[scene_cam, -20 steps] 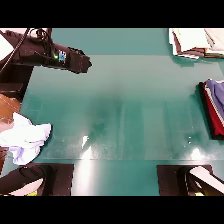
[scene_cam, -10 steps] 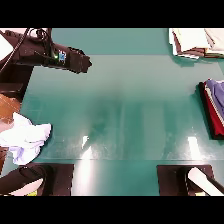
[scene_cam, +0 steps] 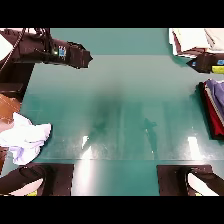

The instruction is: Fold the shirts.

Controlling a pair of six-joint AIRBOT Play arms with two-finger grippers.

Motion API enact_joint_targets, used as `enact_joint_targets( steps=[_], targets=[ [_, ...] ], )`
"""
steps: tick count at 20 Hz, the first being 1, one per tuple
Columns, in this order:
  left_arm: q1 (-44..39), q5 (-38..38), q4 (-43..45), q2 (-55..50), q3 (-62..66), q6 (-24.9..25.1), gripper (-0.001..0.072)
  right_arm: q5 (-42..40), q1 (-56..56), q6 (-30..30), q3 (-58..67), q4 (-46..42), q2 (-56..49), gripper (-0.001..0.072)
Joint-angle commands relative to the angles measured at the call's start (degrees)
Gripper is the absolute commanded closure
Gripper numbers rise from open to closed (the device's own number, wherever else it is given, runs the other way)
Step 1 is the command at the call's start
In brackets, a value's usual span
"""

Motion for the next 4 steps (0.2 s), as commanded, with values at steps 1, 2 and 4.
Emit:
enact_joint_targets(
  steps=[1, 2, 4],
  targets=[
    [0.0, 2.2, 0.0, 0.0, 0.0, 0.0, 0.0683, -1.1, 3.5, -0.3, 0.1, 0.0, 0.0, 0.0693],
    [0.0, 2.4, 0.0, 0.0, 0.0, 0.0, 0.0683, -1.0, 3.5, -0.3, 0.1, 0.0, 0.0, 0.0693],
    [0.0, 3.2, 0.0, 0.0, 0.0, 0.0, 0.0683, -1.0, 3.5, -0.3, 0.1, 0.0, 0.0, 0.0693]
  ],
)
